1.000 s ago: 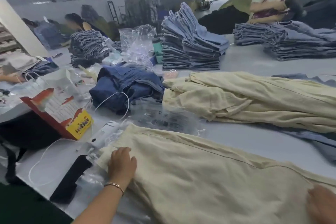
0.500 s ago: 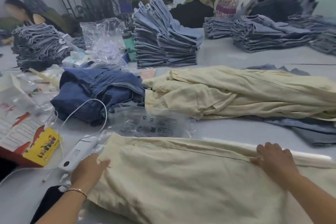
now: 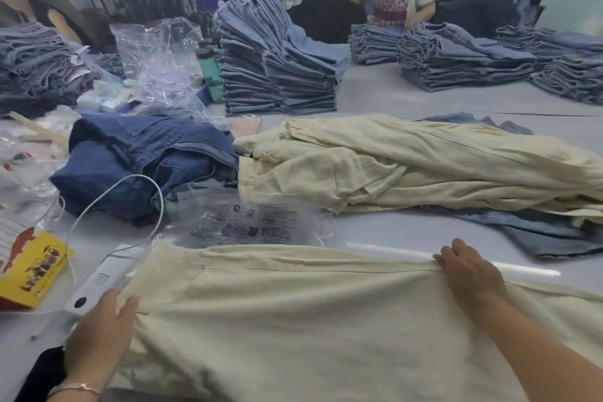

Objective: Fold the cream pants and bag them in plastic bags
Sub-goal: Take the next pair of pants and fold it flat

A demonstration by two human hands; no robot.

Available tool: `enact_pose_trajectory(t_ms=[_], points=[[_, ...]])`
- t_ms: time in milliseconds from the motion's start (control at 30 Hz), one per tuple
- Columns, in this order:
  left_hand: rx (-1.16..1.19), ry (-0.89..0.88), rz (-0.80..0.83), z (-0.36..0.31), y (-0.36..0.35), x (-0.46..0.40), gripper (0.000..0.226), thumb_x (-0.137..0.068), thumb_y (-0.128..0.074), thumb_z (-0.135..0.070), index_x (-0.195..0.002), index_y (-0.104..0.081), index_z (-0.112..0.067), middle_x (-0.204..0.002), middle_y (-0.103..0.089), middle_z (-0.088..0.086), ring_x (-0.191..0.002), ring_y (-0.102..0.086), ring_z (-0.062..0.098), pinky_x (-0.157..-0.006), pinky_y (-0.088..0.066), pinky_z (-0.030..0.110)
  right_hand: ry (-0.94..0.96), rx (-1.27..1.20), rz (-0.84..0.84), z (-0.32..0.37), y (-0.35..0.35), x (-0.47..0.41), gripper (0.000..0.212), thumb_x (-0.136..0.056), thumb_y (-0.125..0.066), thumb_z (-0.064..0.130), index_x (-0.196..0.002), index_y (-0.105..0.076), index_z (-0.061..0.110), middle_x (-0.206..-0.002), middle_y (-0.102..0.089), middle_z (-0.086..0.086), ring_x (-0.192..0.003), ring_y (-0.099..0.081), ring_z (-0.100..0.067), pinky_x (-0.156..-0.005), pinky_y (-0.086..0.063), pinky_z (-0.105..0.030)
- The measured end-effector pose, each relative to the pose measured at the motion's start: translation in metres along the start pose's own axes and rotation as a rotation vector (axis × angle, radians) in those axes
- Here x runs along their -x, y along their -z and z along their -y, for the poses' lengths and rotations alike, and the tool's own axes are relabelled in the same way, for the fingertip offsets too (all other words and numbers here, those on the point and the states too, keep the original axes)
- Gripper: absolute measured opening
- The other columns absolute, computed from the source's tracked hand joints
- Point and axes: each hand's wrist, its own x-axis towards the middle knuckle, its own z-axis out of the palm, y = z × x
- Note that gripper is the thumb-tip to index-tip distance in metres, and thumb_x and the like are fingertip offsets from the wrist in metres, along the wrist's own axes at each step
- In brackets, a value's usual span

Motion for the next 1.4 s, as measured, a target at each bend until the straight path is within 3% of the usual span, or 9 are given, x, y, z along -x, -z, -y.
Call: enact_pose_trajectory(t_ms=[67, 233, 400, 567, 767, 900, 1067, 1267, 1400], points=[[0.037, -0.045, -0.044, -0.005, 0.003, 0.000, 0.036, -0.095, -0.043, -0.051, -0.112, -0.050, -0.020, -0.105, -0.065, 0.023, -0.091, -0.060, 0.044, -0.073, -0.044, 0.043, -0.012, -0.042, -0.153, -0.005, -0.001, -0.003, 0.015, -0.090, -0.064, 0.013, -0.083, -0.062, -0.001, -0.089, -0.056, -0.019, -0.079, -0.060, -0.037, -0.052, -0.045, -0.041], [-0.040, -0.119, -0.010, -0.016, -0.002, 0.001, 0.040, -0.096, -0.033, -0.052, -0.116, -0.049, -0.022, -0.109, -0.064, 0.018, -0.090, -0.060, 0.041, -0.071, -0.044, 0.041, -0.117, 0.059, 0.105, 0.000, -0.008, -0.009, 0.033, -0.103, -0.035, 0.028, -0.112, -0.060, 0.008, -0.115, -0.052, -0.010, -0.103, -0.055, -0.028, -0.076, -0.045, -0.038], [-0.044, -0.159, -0.071, -0.028, 0.000, -0.005, 0.041, -0.093, -0.028, -0.057, -0.102, -0.047, -0.022, -0.095, -0.064, 0.017, -0.078, -0.059, 0.038, -0.065, -0.044, 0.039, -0.197, -0.121, -0.122, -0.013, -0.014, -0.013, 0.018, -0.084, -0.068, 0.000, -0.072, -0.060, -0.010, -0.078, -0.052, -0.029, -0.062, -0.057, -0.042, -0.048, -0.046, -0.046], [0.229, -0.055, 0.124, -0.021, 0.002, -0.007, 0.056, -0.091, -0.043, -0.061, -0.089, -0.060, -0.007, -0.084, -0.064, 0.015, -0.079, -0.057, 0.030, -0.070, -0.041, 0.037, -0.386, -0.013, 0.094, -0.003, -0.014, -0.011, 0.035, -0.101, -0.026, 0.043, -0.123, -0.044, 0.023, -0.126, -0.038, -0.005, -0.117, -0.038, -0.022, -0.097, -0.031, -0.039], [0.444, -0.039, 0.330, 0.010, 0.020, 0.004, 0.019, -0.073, -0.082, -0.022, -0.082, -0.068, -0.013, -0.076, -0.073, 0.002, -0.072, -0.066, 0.020, -0.064, -0.048, 0.033, 0.124, -0.367, -0.077, 0.063, -0.004, 0.056, 0.084, -0.091, -0.015, 0.067, -0.134, -0.052, 0.005, -0.145, -0.043, -0.017, -0.134, -0.041, -0.035, -0.111, -0.025, -0.042], [0.493, -0.067, 0.308, 0.007, 0.026, -0.007, 0.017, -0.085, -0.072, -0.017, -0.089, -0.056, -0.012, -0.090, -0.064, 0.011, -0.076, -0.058, 0.026, -0.063, -0.043, 0.033, 0.402, -0.288, 0.254, 0.088, -0.014, 0.088, 0.100, -0.068, 0.019, 0.082, -0.151, -0.002, 0.032, -0.158, 0.009, 0.008, -0.144, 0.015, -0.014, -0.111, 0.018, -0.022], [0.264, -0.113, 0.144, 0.001, 0.028, -0.020, 0.021, -0.086, -0.069, -0.028, -0.073, -0.057, -0.016, -0.075, -0.063, 0.005, -0.075, -0.057, 0.025, -0.063, -0.039, 0.033, 0.404, -0.084, 0.292, 0.077, -0.026, 0.090, 0.077, -0.070, 0.015, 0.077, -0.138, 0.027, 0.042, -0.151, 0.030, 0.017, -0.136, 0.033, -0.005, -0.112, 0.023, -0.030], [-0.342, -0.154, -0.057, -0.014, 0.023, 0.005, 0.033, -0.080, -0.069, -0.041, -0.103, -0.060, -0.019, -0.104, -0.065, 0.009, -0.093, -0.056, 0.029, -0.074, -0.043, 0.036, 0.324, 0.010, 0.275, 0.098, 0.000, 0.097, 0.074, -0.090, -0.004, 0.068, -0.153, 0.001, 0.030, -0.159, 0.014, 0.001, -0.145, 0.019, -0.016, -0.115, 0.013, -0.039], [-0.098, -0.652, -0.231, -0.074, -0.002, 0.076, 0.033, -0.078, -0.062, -0.030, -0.107, -0.065, -0.015, -0.109, -0.063, 0.008, -0.104, -0.057, 0.032, -0.086, -0.046, 0.049, 0.497, -0.163, 0.054, 0.130, 0.010, 0.144, 0.071, -0.088, -0.027, 0.065, -0.141, -0.046, 0.020, -0.157, -0.025, -0.002, -0.147, -0.008, -0.020, -0.111, -0.015, -0.040]])
